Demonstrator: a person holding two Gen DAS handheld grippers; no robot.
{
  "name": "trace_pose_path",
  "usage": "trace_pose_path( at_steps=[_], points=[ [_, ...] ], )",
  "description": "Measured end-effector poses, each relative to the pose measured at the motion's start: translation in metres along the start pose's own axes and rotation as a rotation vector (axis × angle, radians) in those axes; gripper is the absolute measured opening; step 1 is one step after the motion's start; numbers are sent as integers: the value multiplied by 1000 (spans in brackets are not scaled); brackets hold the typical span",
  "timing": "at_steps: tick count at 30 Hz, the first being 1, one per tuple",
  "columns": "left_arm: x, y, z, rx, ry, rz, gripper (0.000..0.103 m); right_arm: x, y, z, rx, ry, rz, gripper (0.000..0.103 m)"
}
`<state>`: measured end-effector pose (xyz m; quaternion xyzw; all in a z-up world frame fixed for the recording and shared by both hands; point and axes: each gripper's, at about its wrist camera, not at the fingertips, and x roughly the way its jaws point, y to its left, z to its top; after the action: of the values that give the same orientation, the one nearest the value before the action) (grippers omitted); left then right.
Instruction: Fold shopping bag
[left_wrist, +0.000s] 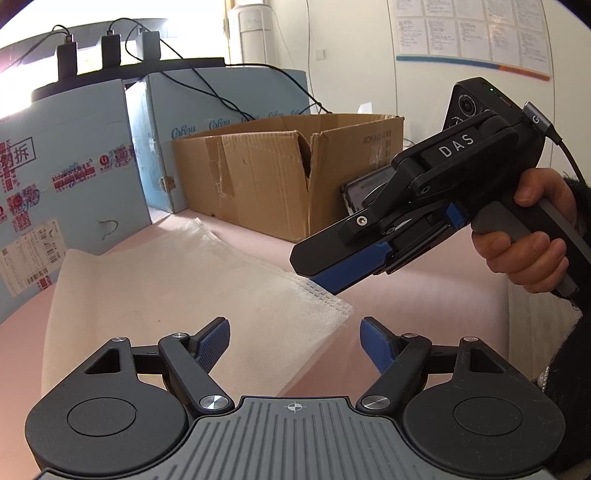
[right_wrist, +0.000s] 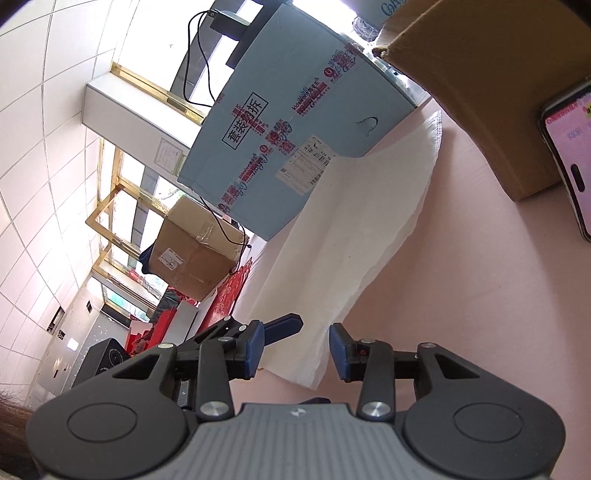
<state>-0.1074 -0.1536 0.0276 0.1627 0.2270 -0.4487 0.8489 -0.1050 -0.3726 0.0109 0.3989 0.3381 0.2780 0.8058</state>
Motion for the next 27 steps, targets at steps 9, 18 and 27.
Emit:
trace_pose_path(
  at_steps=[9,18,27],
  points=[
    [5,10,0,-67,3,-7,79,5,-7,0,53,-1,57,46],
    [37,34,1,-163,101,82,9,20,-5,4,35,17,33,49],
    [8,78,0,-308,-8,203,0,13,4,2,-97,12,-278,82]
  ],
)
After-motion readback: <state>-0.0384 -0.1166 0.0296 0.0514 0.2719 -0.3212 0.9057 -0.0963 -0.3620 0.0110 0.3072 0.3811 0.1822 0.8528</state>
